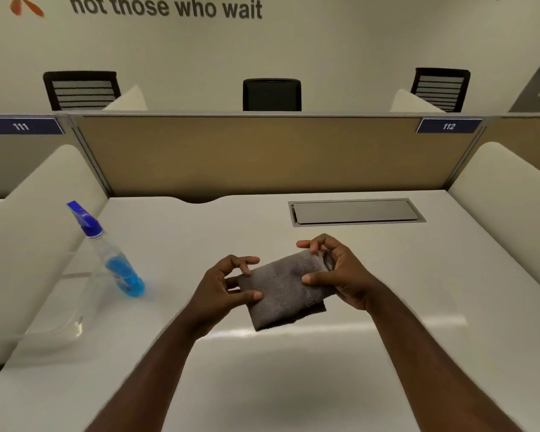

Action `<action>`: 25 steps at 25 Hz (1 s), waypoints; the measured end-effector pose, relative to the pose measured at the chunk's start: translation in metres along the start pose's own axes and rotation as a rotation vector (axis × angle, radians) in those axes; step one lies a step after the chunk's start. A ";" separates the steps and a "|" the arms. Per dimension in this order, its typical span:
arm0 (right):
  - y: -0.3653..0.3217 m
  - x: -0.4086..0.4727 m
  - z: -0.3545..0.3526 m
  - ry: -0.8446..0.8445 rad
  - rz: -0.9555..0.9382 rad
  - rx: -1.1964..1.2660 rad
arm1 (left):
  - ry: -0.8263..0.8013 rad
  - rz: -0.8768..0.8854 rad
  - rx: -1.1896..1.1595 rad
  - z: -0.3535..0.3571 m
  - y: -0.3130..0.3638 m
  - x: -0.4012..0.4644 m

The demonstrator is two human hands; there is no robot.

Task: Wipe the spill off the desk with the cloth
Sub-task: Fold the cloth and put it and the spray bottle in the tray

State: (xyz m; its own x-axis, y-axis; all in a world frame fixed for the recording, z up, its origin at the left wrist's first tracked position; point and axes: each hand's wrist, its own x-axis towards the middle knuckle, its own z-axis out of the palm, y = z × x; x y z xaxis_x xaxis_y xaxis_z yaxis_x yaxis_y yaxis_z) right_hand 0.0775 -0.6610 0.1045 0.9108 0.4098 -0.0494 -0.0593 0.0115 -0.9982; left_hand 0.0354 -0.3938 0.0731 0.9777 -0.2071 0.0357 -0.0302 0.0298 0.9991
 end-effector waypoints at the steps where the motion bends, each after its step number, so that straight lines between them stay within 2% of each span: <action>1: -0.006 0.003 0.000 -0.022 -0.013 -0.073 | -0.014 -0.003 0.087 0.001 0.003 -0.002; 4: -0.022 0.016 0.010 -0.155 -0.058 -0.340 | -0.157 -0.134 0.363 0.010 0.010 -0.005; 6: -0.031 0.025 0.025 -0.258 -0.127 -0.485 | -0.244 -0.203 0.403 0.017 0.011 -0.008; 8: -0.034 0.032 0.037 -0.322 -0.198 -0.576 | -0.221 -0.244 0.326 0.023 0.010 -0.018; 10: -0.030 0.035 0.043 -0.262 -0.252 -0.633 | -0.079 -0.248 0.181 0.028 0.004 -0.033; 12: -0.019 0.032 0.046 -0.075 -0.270 -0.693 | 0.133 -0.215 0.049 0.032 -0.006 -0.051; 15: 0.020 0.007 0.076 0.184 -0.310 -0.655 | 0.438 -0.185 -0.017 0.037 -0.022 -0.074; 17: 0.044 -0.009 0.103 0.219 -0.269 -0.627 | 0.561 -0.172 -0.076 0.038 -0.029 -0.086; 19: 0.056 -0.013 0.122 0.100 -0.021 -0.514 | 0.622 -0.164 -0.169 0.035 -0.035 -0.098; 21: 0.058 -0.004 0.133 -0.150 0.304 -0.256 | 0.634 -0.161 -0.236 0.030 -0.039 -0.111; 22: 0.059 0.002 0.137 -0.307 0.391 -0.138 | 0.628 -0.158 -0.251 0.026 -0.041 -0.117; 23: 0.061 0.009 0.144 -0.444 0.421 -0.064 | 0.623 -0.155 -0.259 0.020 -0.044 -0.123; 25: 0.066 0.021 0.161 -0.566 0.423 0.004 | 0.628 -0.151 -0.259 0.007 -0.050 -0.136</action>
State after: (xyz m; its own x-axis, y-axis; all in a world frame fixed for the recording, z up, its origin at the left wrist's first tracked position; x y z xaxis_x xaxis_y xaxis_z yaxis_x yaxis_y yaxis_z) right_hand 0.0264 -0.5047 0.0433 0.4568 0.7915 -0.4061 -0.3637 -0.2505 -0.8972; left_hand -0.0979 -0.3741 0.0188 0.9048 0.3751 -0.2018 0.0902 0.2941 0.9515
